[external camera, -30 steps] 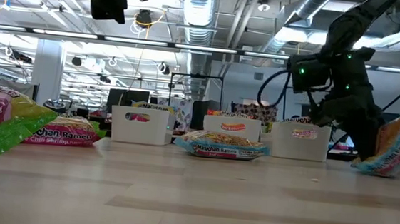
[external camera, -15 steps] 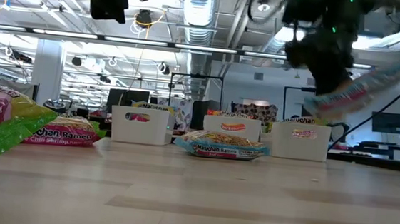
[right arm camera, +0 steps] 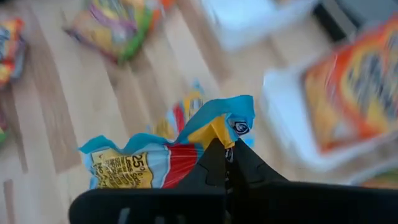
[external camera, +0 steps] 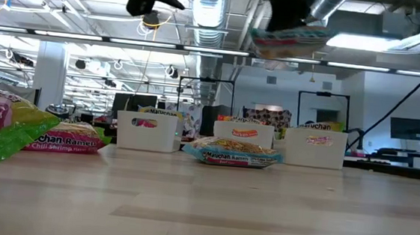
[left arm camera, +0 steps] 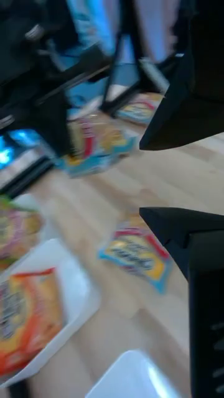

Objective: Sort Maruchan noodles
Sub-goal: Put the blue noodle pack into the left white bin, then put the green noodle pack into the right white bin

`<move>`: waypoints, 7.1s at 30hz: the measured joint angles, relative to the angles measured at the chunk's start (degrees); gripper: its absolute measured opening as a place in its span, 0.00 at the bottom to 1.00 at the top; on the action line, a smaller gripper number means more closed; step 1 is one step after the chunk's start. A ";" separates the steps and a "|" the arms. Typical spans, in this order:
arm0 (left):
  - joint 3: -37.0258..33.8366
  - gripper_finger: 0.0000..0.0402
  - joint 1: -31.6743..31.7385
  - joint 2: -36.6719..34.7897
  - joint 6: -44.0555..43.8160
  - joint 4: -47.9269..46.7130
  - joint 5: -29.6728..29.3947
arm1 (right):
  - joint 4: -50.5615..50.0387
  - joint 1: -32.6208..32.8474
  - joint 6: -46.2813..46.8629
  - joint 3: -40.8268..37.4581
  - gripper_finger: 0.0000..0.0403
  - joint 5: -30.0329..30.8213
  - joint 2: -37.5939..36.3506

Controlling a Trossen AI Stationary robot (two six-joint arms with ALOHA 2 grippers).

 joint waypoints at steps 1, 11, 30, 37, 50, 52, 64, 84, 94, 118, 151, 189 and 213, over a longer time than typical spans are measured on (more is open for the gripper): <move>0.00 0.36 0.80 0.00 -0.25 0.59 -0.31 | 0.51 -0.44 -1.55 1.49 0.02 0.04 0.53; 0.00 0.36 6.33 0.00 -0.20 3.42 0.42 | 1.16 -4.15 -12.60 12.72 0.02 -0.74 7.14; 0.11 0.36 8.36 6.83 1.16 10.64 5.17 | 4.57 -5.94 -19.82 24.63 0.02 -0.94 17.15; 0.02 0.36 8.57 9.79 1.03 11.45 8.82 | 6.82 -6.31 -19.60 24.98 0.02 -0.88 17.12; 0.04 0.31 8.62 12.20 4.00 13.41 12.92 | 5.95 -6.48 -18.74 24.95 0.03 -1.14 16.91; 0.04 0.26 8.62 12.20 4.08 13.25 13.36 | 5.81 -6.48 -18.72 24.95 0.04 -1.14 16.91; 0.00 0.03 8.55 12.28 7.75 13.06 13.97 | 5.24 -6.53 -20.06 24.95 0.33 -0.92 16.82; -0.02 0.02 15.73 11.98 23.26 -4.28 9.96 | -17.83 -12.99 -23.44 39.28 0.50 -0.72 16.01; -0.04 0.02 22.13 6.47 28.50 -11.38 6.25 | -26.01 -17.84 -24.24 40.45 0.49 -0.74 16.06; -31.58 0.02 38.28 -3.04 32.60 26.74 9.88 | -21.99 -19.71 -24.73 40.45 0.48 -0.79 16.10; -39.78 0.13 40.42 10.62 30.56 48.65 9.73 | -20.93 -19.75 -24.65 40.43 0.49 -0.81 16.12; -39.74 0.36 41.74 -14.79 13.61 47.92 10.15 | -34.68 -19.61 -28.61 40.41 0.49 -0.97 16.12; -39.71 0.36 18.97 -35.57 -10.51 43.65 29.59 | -42.44 -14.65 -18.64 40.41 0.49 -16.26 16.12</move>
